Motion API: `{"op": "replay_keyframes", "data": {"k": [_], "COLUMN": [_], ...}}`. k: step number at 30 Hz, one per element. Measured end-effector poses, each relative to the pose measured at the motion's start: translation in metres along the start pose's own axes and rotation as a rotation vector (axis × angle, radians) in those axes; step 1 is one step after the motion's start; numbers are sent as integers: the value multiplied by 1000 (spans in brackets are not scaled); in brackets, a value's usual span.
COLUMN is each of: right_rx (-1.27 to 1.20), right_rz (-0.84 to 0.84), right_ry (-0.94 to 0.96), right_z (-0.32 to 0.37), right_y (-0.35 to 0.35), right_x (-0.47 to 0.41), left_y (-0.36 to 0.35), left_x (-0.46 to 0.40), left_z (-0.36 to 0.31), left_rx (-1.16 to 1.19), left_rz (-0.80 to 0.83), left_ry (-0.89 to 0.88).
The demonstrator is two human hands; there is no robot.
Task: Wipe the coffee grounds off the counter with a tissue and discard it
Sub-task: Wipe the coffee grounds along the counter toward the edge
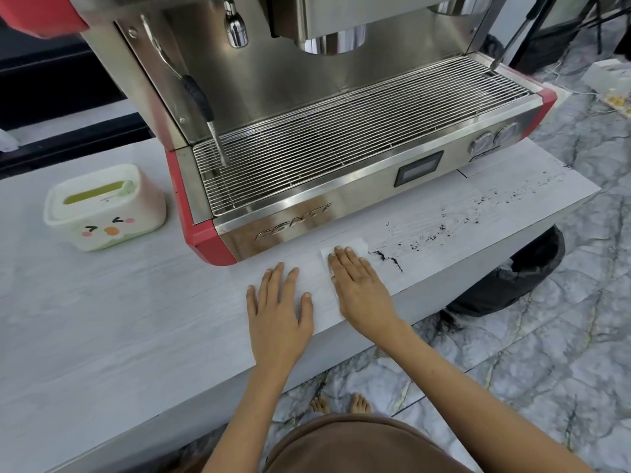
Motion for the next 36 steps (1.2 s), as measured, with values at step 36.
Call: {"op": "replay_keyframes", "data": {"k": [36], "right_rx": [-154], "right_rz": [-93], "right_ry": [-32], "right_z": [-10], "right_y": [29], "right_x": [20], "left_y": [2], "left_x": [1], "left_z": [-2], "left_rx": [14], "left_rz": [-2], "left_ry": [-4]}}
Point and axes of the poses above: each hand's wrist, its own x-axis away from the middle knuckle, its own y-axis out of the back of the hand, z = x × y, the point moved 5 cm from there along -x, towards the middle knuckle, and after that the axes turned 3 degrees about -y, right-handed, at the moved point
